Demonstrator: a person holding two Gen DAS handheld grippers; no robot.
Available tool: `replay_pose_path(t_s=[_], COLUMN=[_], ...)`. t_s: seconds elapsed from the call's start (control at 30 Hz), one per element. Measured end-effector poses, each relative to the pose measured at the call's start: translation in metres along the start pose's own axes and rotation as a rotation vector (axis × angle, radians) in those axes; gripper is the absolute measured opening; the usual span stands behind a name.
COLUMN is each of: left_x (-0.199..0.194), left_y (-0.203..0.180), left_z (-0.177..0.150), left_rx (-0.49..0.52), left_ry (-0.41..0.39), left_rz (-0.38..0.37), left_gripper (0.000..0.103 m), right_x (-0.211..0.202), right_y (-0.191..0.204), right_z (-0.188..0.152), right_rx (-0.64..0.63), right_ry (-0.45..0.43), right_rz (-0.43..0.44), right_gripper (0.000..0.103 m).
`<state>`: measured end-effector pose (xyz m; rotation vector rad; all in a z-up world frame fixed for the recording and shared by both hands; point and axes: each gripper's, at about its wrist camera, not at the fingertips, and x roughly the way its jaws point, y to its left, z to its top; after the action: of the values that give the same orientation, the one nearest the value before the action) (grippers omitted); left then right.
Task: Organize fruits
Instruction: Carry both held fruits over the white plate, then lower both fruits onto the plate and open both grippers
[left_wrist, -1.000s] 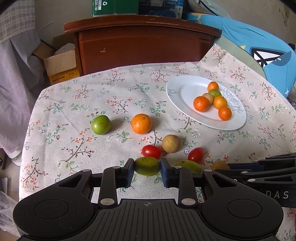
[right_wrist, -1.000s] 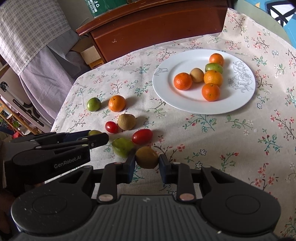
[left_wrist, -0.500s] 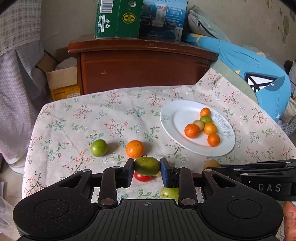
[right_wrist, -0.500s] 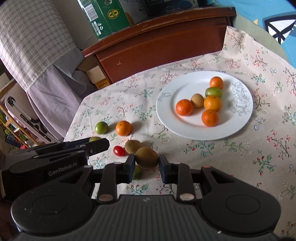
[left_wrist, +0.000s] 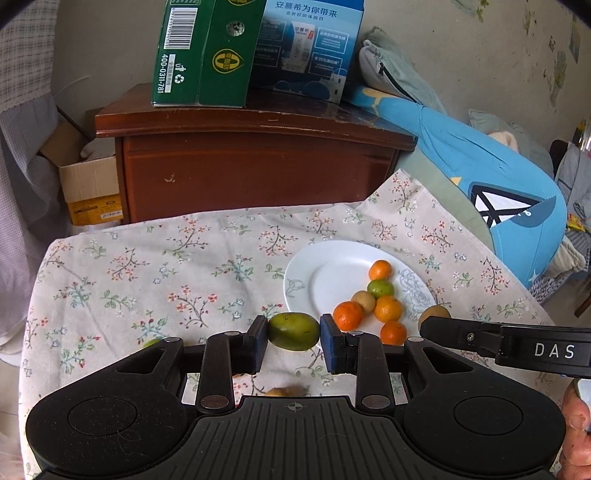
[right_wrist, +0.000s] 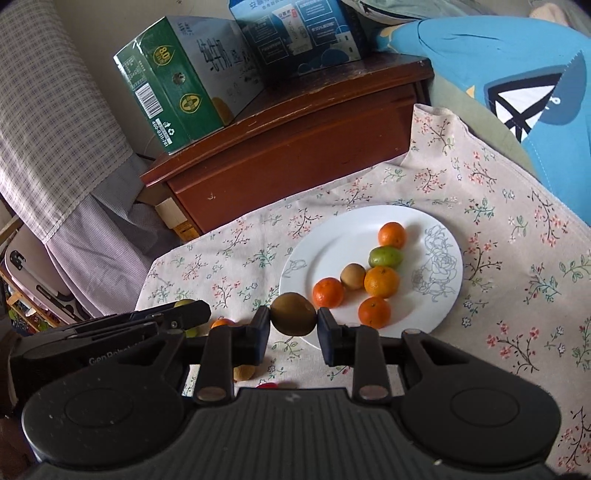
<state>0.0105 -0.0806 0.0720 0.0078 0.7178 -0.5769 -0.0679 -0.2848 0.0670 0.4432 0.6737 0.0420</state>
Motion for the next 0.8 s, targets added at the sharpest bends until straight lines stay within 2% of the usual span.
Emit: replay_pose_path(t_s=[0.23, 0.5, 0.63, 0.8], left_x=[0.028, 0.059, 0.076, 0.096], left_y=[-0.008, -0.015, -0.015, -0.017], left_z=[0.013, 0.025, 0.030, 0.032], left_rx=[0.038, 0.064, 0.053, 0.057], left_ry=[0.024, 0.049, 0.069, 0.089], left_rz=[-0.016, -0.034, -0.042, -0.045], left_gripper=[0.028, 0.028, 0.028, 0.028], right_x=[0.006, 0.025, 0.038, 0.052], right_y=[-0.016, -0.047, -0.061, -0.068], right_z=[0.016, 0.032, 0.034, 0.034], right_rx=[0.014, 0.108, 0.174, 0.180], right_ry=[-0.004, 0.022, 0.054, 0.072], right_rz=[-0.045, -0.107, -0.121, -0.150], right_gripper=[0.028, 0.028, 0.028, 0.028])
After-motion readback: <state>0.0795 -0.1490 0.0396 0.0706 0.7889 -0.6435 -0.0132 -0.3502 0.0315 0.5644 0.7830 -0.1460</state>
